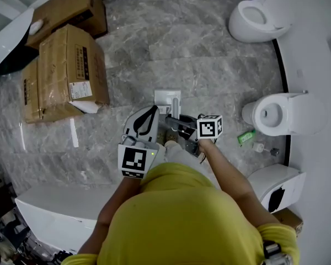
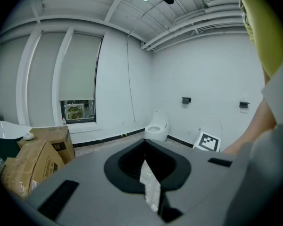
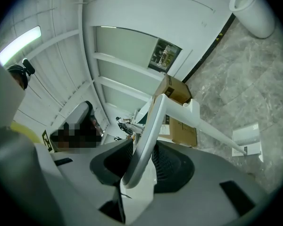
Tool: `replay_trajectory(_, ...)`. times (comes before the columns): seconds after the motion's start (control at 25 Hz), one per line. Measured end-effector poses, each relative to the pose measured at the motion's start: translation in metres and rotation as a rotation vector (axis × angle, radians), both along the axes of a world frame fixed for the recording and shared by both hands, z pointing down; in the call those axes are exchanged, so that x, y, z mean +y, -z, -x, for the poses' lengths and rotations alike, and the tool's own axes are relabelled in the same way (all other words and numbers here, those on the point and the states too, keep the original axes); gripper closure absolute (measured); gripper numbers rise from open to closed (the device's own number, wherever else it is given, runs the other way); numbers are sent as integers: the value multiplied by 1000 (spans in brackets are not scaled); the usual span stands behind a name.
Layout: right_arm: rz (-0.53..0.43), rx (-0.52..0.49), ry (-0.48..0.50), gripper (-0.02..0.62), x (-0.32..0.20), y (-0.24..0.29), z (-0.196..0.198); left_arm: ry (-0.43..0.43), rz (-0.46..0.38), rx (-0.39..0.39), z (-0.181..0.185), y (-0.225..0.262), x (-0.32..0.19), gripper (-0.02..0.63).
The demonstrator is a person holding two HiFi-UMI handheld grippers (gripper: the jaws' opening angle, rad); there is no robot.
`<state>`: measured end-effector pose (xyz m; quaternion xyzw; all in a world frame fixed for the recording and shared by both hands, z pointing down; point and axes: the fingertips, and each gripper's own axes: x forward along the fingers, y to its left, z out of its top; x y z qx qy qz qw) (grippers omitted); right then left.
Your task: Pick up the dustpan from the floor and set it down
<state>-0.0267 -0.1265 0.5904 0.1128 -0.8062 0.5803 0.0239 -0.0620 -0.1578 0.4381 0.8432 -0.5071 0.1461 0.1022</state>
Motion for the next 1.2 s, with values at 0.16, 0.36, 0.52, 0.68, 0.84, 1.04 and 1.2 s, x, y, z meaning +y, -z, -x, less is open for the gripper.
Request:
replay_trajectory(0.16, 0, -27, -11, 459, -1, 26, -5, -18, -8, 6, -3, 3, 2, 608)
replay_trajectory(0.36, -17, -63, -12, 454, 5, 63, -10, -41, -15, 14, -6, 5, 3, 607)
replay_trajectory(0.52, -48, -90, -9, 446, 15, 97, -17, -58, -24, 13, -15, 9, 7, 607)
replay_trajectory(0.68, -75, -99, -4, 442, 23, 123, -23, -65, -29, 15, -20, 12, 10, 607)
replay_trajectory(0.84, -106, -91, -3, 442, 26, 137, -24, -67, -38, 18, -18, 15, 8, 609)
replay_trajectory(1.04, -137, -95, -9, 442, 25, 153, -23, -70, -47, 19, -16, 18, 10, 607)
replay_trajectory(1.2, -157, -105, -10, 439, 25, 164, -22, -70, -53, 18, -15, 19, 11, 607)
